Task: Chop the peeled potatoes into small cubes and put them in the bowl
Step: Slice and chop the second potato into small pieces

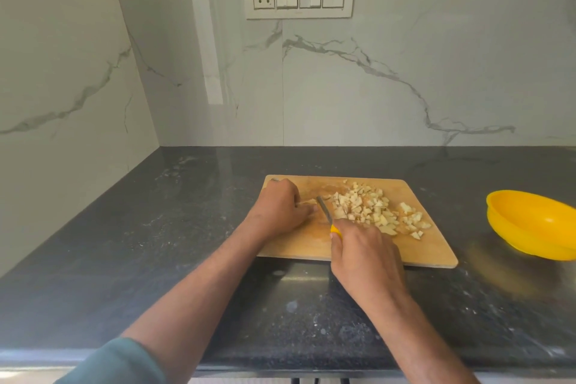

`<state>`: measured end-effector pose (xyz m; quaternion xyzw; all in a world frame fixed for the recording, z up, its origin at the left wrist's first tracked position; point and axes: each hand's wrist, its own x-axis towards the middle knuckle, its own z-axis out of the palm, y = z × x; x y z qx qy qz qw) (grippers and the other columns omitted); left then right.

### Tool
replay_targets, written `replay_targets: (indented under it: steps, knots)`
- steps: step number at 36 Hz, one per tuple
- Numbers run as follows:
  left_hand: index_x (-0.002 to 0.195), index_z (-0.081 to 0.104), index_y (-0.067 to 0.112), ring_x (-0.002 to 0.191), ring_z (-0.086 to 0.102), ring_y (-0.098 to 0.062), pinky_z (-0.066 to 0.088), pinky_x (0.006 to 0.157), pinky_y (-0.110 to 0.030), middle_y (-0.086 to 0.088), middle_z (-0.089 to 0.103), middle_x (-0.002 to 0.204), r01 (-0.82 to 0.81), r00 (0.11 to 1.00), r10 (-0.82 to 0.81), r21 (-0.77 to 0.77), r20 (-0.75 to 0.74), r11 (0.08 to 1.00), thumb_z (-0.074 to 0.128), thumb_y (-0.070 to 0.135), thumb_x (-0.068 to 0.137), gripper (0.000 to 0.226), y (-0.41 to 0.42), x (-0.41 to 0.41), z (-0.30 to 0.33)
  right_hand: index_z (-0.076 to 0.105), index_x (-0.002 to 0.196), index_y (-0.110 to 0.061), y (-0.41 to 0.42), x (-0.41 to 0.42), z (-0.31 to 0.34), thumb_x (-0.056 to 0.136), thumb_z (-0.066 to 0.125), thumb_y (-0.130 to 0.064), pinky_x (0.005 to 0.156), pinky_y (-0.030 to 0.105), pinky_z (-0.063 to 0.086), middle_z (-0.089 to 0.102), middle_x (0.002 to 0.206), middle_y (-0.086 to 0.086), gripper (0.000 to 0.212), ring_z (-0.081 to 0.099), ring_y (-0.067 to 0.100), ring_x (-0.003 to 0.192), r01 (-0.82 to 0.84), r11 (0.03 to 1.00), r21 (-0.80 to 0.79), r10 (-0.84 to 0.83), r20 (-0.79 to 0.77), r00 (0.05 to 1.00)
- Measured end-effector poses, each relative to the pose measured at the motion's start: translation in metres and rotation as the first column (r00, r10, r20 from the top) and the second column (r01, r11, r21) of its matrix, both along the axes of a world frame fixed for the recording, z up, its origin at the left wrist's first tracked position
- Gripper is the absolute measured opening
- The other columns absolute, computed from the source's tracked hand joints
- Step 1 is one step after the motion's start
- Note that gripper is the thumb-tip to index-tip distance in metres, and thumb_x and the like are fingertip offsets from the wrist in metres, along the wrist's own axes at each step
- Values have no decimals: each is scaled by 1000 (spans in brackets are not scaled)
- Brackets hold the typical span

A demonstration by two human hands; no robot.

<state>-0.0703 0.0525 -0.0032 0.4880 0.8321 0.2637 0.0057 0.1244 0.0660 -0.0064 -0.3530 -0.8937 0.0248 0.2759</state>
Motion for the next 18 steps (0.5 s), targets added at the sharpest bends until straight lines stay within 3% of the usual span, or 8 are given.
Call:
replay_targets:
  steps: [2, 5, 9, 14, 18]
  knots:
    - [100, 75, 14, 90, 66, -18, 57, 84, -35, -1, 69, 99, 30, 999, -30, -16, 32, 999, 77, 48, 85, 37, -4, -8, 2, 67, 122, -20, 1, -3, 0, 100, 55, -28, 55, 19, 36, 70, 78, -3, 26, 56, 13, 61, -22, 1000, 5, 22, 11, 1000]
    - [112, 76, 14, 101, 66, -20, 55, 94, -35, -1, 72, 107, 70, 997, -69, -31, 37, 997, 74, 31, 90, 27, -10, -16, 2, 67, 122, -20, 2, -6, -1, 101, 53, -28, 57, 21, 40, 71, 81, -3, 26, 65, 14, 69, -44, 999, 9, 44, 21, 999]
    - [106, 80, 15, 107, 65, -19, 51, 103, -35, -1, 76, 102, 92, 995, -92, -9, 36, 996, 73, 20, 91, 17, -12, -21, 0, 65, 126, -20, 1, -5, 1, 103, 51, -29, 62, 18, 36, 72, 88, -4, 29, 67, 12, 76, -79, 997, 4, 79, 12, 997]
    - [93, 82, 17, 93, 66, -13, 55, 98, -38, 4, 75, 90, 121, 991, -122, 15, 57, 992, 78, 24, 89, 8, -13, -24, 3, 61, 130, -22, 0, -4, 2, 104, 49, -33, 61, 12, 33, 71, 90, -6, 31, 47, 5, 67, -93, 995, -17, 93, -4, 996]
    - [89, 83, 20, 95, 67, -11, 55, 98, -36, 7, 75, 85, 119, 988, -123, 49, 95, 992, 80, 26, 88, 7, -14, -25, 5, 60, 131, -23, -1, -4, 3, 104, 49, -33, 61, 12, 33, 71, 91, -7, 31, 46, 5, 67, -91, 995, -42, 91, 6, 996]
